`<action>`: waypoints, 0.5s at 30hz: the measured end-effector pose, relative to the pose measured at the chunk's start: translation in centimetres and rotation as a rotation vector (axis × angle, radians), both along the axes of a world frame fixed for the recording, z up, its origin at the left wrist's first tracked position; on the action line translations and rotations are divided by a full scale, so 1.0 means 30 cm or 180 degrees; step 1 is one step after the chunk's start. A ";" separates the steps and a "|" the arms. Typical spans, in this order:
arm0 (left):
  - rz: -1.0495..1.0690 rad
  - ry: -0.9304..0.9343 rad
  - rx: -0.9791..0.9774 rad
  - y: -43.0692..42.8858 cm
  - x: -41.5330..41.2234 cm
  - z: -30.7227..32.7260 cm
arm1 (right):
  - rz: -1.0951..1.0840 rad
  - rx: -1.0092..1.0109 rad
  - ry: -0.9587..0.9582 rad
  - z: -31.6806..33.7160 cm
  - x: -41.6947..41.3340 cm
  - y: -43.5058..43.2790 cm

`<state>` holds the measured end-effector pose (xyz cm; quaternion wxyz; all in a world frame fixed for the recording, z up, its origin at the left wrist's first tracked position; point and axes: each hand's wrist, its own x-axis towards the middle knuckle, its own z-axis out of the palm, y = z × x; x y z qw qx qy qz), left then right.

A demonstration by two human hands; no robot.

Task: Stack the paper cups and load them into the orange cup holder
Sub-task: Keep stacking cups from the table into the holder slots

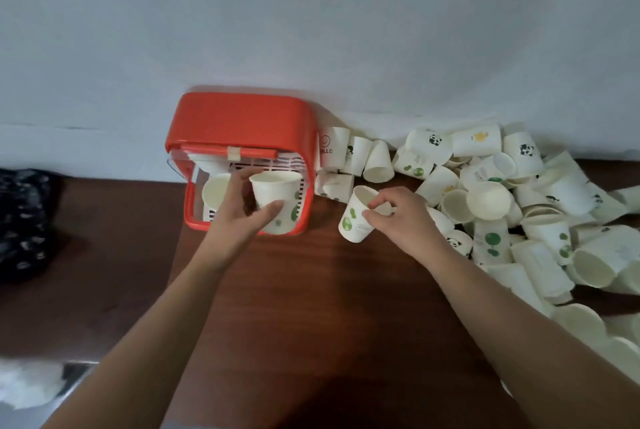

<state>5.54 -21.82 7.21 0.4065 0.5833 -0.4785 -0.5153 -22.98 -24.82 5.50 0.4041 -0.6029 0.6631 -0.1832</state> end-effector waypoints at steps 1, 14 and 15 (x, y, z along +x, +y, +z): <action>0.0119 -0.0011 -0.0024 0.009 0.063 0.014 | 0.0044 0.0030 -0.0027 0.004 0.047 0.006; 0.0049 -0.1035 -0.0313 -0.062 0.405 -0.102 | -0.0038 0.0066 -0.0157 0.040 0.416 0.042; -0.0057 -0.1175 -0.0324 -0.072 0.400 -0.116 | -0.0075 0.0055 -0.0153 0.041 0.424 0.044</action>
